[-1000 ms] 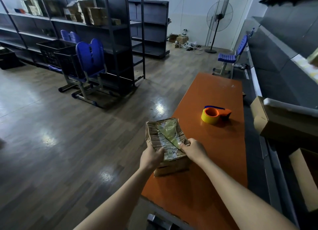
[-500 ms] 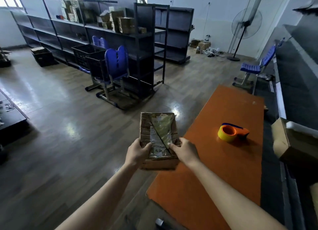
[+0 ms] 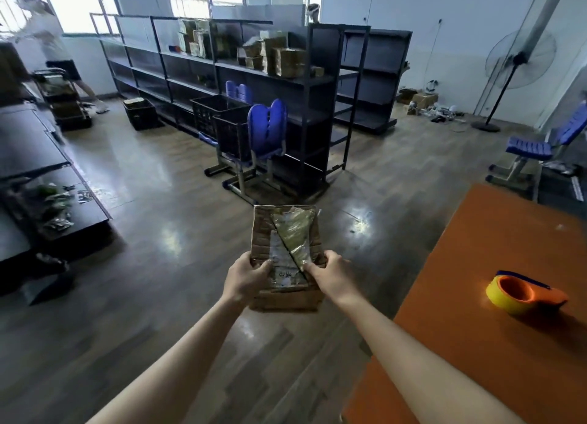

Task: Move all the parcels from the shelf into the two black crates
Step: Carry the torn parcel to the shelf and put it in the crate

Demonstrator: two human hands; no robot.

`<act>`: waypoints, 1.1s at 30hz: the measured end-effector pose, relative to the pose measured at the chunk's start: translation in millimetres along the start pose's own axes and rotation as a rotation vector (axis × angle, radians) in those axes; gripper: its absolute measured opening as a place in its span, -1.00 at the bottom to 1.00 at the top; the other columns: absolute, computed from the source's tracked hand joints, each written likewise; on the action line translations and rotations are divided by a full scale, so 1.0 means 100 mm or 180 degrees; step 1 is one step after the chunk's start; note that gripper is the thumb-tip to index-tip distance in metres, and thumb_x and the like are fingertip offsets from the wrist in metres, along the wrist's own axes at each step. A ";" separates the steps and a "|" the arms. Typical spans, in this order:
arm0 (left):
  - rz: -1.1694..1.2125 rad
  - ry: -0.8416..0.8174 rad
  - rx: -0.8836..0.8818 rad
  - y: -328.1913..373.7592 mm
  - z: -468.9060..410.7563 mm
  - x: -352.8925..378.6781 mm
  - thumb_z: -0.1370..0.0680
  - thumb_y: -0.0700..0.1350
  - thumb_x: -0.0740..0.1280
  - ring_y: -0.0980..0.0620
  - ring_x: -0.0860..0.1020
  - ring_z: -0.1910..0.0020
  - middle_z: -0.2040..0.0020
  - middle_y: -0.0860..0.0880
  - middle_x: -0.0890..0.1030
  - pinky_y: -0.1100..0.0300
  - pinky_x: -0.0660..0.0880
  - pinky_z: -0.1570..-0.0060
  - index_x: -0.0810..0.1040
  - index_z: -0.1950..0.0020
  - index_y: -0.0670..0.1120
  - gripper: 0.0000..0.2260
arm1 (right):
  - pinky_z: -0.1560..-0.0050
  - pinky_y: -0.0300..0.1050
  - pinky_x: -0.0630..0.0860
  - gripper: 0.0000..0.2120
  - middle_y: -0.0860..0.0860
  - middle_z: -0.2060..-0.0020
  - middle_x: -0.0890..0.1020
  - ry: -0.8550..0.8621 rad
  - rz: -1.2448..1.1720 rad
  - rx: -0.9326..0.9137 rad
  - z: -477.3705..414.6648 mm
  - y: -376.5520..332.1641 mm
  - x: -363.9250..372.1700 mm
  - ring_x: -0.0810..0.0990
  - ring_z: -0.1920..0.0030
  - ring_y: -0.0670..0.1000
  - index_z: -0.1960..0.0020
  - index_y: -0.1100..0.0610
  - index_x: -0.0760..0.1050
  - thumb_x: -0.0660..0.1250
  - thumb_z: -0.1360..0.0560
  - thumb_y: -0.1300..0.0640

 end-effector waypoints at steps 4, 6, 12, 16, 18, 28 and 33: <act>-0.0028 0.0022 0.0049 -0.09 -0.66 -0.32 -0.50 -0.11 0.37 -0.09 0.63 0.02 0.06 -0.09 0.68 0.02 0.55 -0.05 0.61 -0.02 -0.13 -0.85 | 0.02 -0.07 0.52 -0.58 0.14 -0.04 0.66 0.0024 -0.0042 0.0020 -0.49 -0.37 0.35 0.60 -0.08 0.15 -0.13 0.19 0.54 0.38 -0.46 -0.12; -0.0016 0.0006 0.0042 -0.13 -0.98 -0.47 -0.50 -0.11 0.37 -0.10 0.63 0.02 0.06 -0.09 0.68 0.00 0.55 -0.06 0.61 -0.02 -0.14 -0.85 | 0.07 -0.10 0.50 -0.61 0.11 -0.02 0.67 0.0046 -0.0021 0.0036 -0.74 -0.56 0.50 0.60 -0.06 0.14 -0.10 0.15 0.55 0.38 -0.46 -0.14; -0.0010 -0.0043 -0.0018 -0.18 -1.96 -0.79 -0.51 -0.09 0.36 -0.11 0.62 -0.01 0.03 -0.11 0.68 -0.05 0.53 -0.10 0.60 -0.05 -0.15 -0.81 | -0.04 0.00 0.54 -0.59 0.12 -0.05 0.66 -0.0024 -0.0112 0.0026 -1.57 -1.03 0.91 0.60 -0.08 0.14 -0.13 0.17 0.54 0.37 -0.47 -0.12; -0.0039 0.0040 -0.0073 -0.20 -2.62 -0.88 -0.50 -0.08 0.37 -0.10 0.62 0.01 0.06 -0.09 0.68 0.00 0.54 -0.07 0.60 -0.02 -0.12 -0.84 | -0.05 -0.06 0.54 -0.53 0.12 -0.08 0.65 -0.0098 -0.0112 0.0061 -2.22 -1.23 1.14 0.60 -0.12 0.13 -0.21 0.16 0.53 0.38 -0.46 -0.15; -0.0039 0.0051 -0.0099 -0.23 -3.03 -0.89 -0.50 -0.08 0.37 -0.11 0.62 0.02 0.07 -0.09 0.68 0.00 0.54 -0.06 0.60 -0.01 -0.12 -0.84 | -0.05 -0.06 0.54 -0.55 0.12 -0.07 0.66 -0.0123 -0.0130 0.0044 -2.62 -1.31 1.27 0.60 -0.11 0.13 -0.19 0.16 0.54 0.38 -0.45 -0.14; 0.0065 0.0178 -0.0190 -0.05 -5.05 -0.88 -0.50 -0.09 0.37 -0.14 0.62 0.02 0.07 -0.12 0.68 -0.07 0.54 -0.06 0.59 0.01 -0.13 -0.86 | -0.02 -0.05 0.53 -0.65 0.08 -0.02 0.68 -0.0304 -0.0049 -0.0161 -4.65 -1.84 1.57 0.61 -0.07 0.13 -0.10 0.12 0.57 0.37 -0.47 -0.11; 0.0113 0.0297 -0.0228 0.07 -5.97 -0.85 -0.50 -0.09 0.37 -0.08 0.60 0.14 0.18 -0.04 0.64 0.01 0.53 0.03 0.54 0.12 -0.03 -0.96 | -0.04 -0.02 0.54 -0.64 0.08 0.00 0.68 -0.0418 -0.0139 -0.0162 -5.59 -2.05 1.67 0.62 -0.06 0.13 -0.09 0.12 0.56 0.38 -0.45 -0.12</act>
Point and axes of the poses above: each hand's wrist, its own z-axis away from the middle knuckle, its own x-axis out of the palm, y = z × x, the point moved 3 cm from there along -z, towards the middle knuckle
